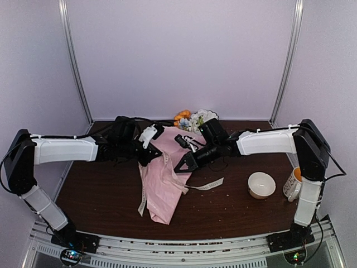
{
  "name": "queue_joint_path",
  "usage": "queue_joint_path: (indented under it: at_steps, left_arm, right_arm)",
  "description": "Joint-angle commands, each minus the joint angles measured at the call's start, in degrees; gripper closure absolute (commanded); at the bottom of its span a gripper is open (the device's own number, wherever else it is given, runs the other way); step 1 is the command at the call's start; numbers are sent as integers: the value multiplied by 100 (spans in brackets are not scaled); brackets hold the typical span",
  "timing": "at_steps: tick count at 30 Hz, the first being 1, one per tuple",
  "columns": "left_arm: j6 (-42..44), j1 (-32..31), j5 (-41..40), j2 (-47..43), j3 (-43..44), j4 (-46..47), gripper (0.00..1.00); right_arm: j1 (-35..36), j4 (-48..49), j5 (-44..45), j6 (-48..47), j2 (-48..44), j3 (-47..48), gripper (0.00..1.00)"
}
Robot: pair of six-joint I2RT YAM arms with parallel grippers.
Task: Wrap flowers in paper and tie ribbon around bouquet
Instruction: Cross the ribbon over the folded bouquet.
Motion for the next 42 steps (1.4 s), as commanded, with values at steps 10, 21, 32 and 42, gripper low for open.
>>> queue_joint_path:
  at_steps: [10, 21, 32, 42]
  left_arm:
    - [-23, 26, 180, -298, -174, 380, 100]
    - [-22, 22, 161, -328, -220, 420, 100]
    - [10, 26, 149, -477, -435, 533, 100]
    - [37, 26, 312, -835, -664, 724, 100]
  right_arm:
    - [-26, -400, 969, 59, 99, 250, 69]
    - [10, -704, 1203, -272, 35, -148, 79]
    - [-155, -868, 1159, -17, 569, 1074, 100]
    - [161, 353, 77, 1276, 1949, 2482, 100]
